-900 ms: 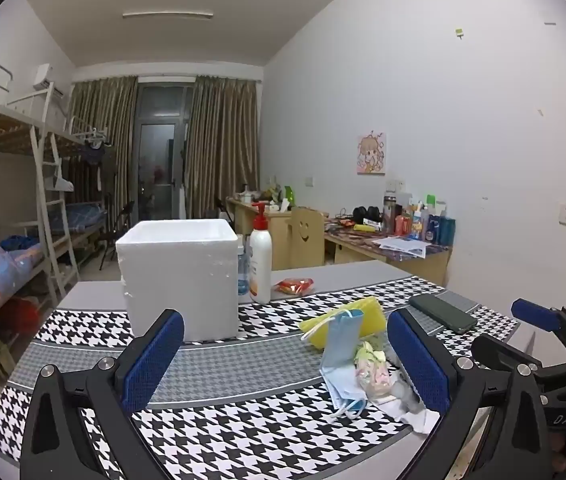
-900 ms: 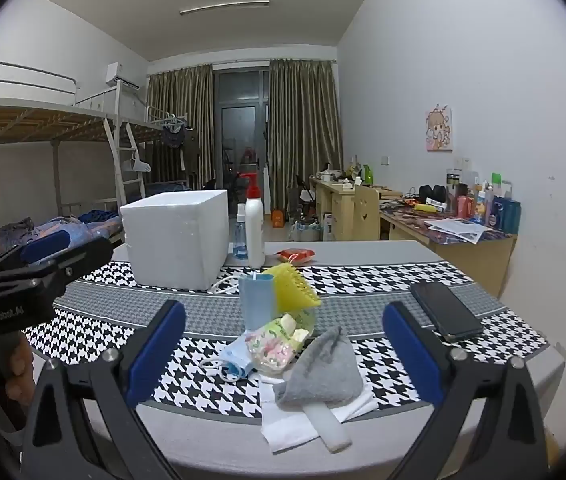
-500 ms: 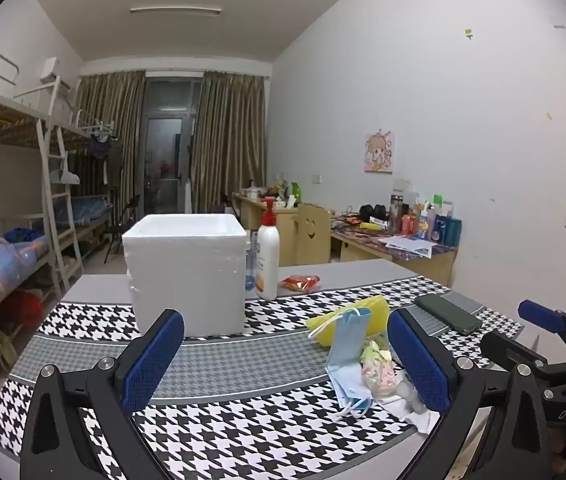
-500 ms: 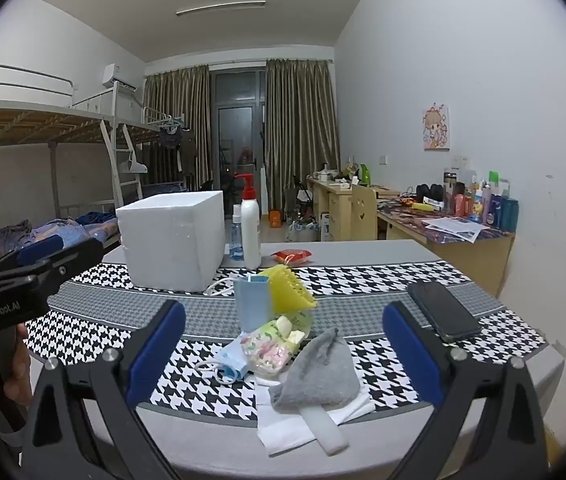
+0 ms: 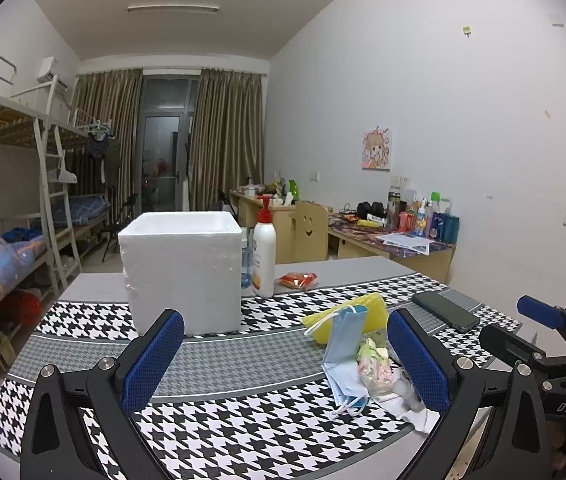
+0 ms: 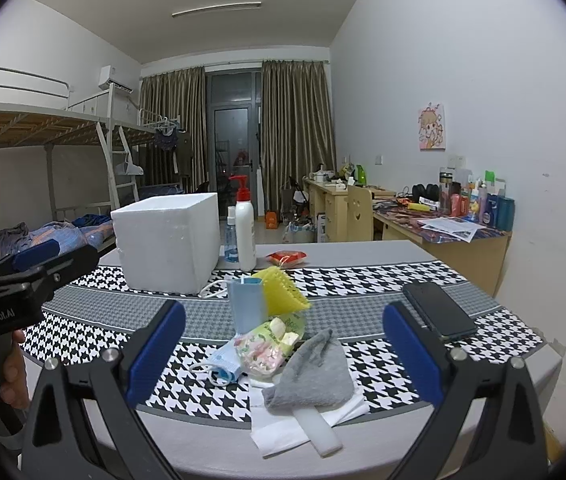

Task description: Organize soft objects

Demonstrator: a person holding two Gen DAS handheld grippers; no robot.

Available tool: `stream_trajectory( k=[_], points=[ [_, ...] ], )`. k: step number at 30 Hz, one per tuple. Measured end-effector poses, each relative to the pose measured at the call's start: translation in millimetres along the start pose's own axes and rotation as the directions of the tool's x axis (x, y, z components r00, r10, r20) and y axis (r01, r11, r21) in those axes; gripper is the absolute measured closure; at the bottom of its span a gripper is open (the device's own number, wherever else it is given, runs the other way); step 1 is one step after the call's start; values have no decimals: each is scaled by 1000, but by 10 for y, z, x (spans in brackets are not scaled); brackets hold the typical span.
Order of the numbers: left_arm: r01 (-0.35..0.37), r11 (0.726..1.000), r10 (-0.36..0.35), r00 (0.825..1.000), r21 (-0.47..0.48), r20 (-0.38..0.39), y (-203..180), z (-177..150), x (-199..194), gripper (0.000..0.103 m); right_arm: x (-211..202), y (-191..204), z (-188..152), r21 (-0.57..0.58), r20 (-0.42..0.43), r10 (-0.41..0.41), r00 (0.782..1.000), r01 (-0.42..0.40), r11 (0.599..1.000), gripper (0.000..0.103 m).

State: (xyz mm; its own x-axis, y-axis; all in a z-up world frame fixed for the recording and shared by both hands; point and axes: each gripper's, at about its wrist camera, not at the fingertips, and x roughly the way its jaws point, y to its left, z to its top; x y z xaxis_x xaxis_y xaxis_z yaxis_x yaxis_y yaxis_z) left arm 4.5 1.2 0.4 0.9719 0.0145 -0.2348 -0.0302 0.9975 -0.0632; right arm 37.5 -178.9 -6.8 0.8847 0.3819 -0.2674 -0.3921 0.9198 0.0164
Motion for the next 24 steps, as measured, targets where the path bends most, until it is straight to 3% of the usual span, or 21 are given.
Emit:
stream_trajectory(
  k=[24],
  points=[
    [5,1000,-5,999,7,-45,9,-41,198,1,74,-59,-22,5,-13,-8,1000,8,1000,2]
  ],
)
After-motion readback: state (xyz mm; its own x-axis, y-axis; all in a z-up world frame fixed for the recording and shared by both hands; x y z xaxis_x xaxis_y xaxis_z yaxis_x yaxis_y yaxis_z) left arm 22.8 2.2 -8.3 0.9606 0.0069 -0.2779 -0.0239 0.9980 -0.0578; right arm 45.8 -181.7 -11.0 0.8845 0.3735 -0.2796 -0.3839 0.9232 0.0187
